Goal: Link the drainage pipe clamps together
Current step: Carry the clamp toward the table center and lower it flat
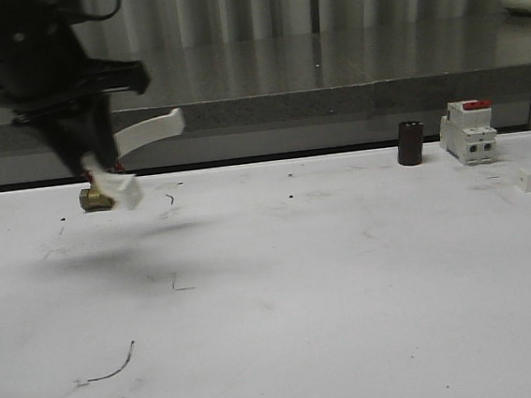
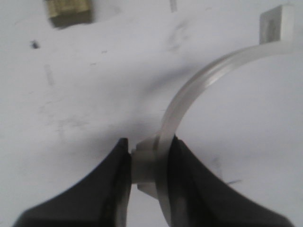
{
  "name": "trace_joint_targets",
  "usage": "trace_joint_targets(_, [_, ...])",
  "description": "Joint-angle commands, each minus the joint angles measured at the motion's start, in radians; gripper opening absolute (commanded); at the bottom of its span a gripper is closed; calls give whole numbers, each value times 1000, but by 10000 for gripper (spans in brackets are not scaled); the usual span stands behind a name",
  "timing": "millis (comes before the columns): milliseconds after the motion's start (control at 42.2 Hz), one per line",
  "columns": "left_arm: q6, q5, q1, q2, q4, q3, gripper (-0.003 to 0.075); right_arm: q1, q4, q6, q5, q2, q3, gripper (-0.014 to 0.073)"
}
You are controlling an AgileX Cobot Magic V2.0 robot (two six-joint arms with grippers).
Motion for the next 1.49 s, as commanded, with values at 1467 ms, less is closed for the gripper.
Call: trace_joint_targets(1467, [-672,38,-339,340,198,-378,138,-6,-12,-2,-43,1,-31,367])
